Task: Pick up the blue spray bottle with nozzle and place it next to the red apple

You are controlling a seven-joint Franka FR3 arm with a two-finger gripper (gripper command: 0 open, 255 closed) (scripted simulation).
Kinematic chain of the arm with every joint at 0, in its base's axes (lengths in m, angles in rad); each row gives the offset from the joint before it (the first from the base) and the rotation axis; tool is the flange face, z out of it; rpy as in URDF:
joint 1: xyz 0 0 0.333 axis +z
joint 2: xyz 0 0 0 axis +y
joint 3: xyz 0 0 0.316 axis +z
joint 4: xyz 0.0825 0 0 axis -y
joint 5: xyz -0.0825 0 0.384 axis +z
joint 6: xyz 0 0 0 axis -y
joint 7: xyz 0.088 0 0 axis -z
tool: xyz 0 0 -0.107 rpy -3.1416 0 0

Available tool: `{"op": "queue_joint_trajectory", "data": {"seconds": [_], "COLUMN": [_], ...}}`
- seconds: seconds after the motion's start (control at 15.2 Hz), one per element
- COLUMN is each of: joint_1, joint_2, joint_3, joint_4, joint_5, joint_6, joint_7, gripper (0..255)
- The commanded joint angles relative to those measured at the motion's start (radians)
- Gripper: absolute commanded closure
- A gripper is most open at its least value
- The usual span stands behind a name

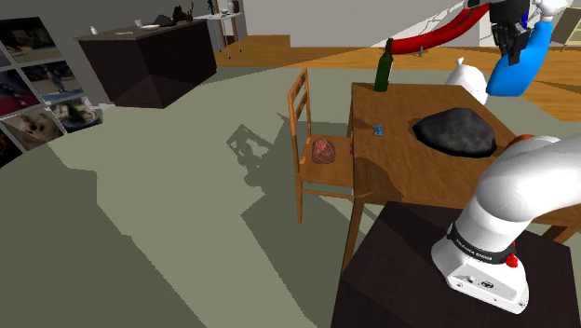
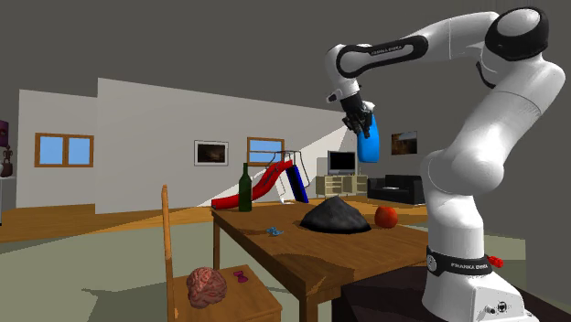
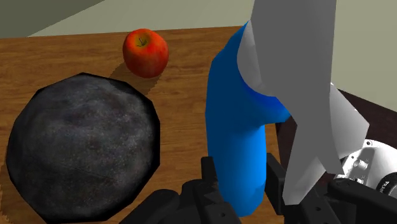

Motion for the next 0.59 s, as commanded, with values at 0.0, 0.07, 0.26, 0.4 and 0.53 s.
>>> {"op": "queue_joint_trajectory", "data": {"seconds": [0.0, 0.07, 0.26, 0.4, 0.53], "joint_1": [-0.015, -0.023, -0.045, -0.057, -0.068], "joint_2": [-0.015, -0.025, -0.050, -0.061, -0.069], "joint_3": [-0.031, -0.047, -0.099, -0.137, -0.176], "joint_4": [0.010, 0.009, 0.014, 0.022, 0.035], "joint_5": [-0.034, -0.051, -0.103, -0.136, -0.167], "joint_6": [0.004, 0.009, 0.028, 0.043, 0.059], "joint_7": [-0.047, -0.069, -0.135, -0.179, -0.224], "gripper": [255, 255, 255, 255, 255]}}
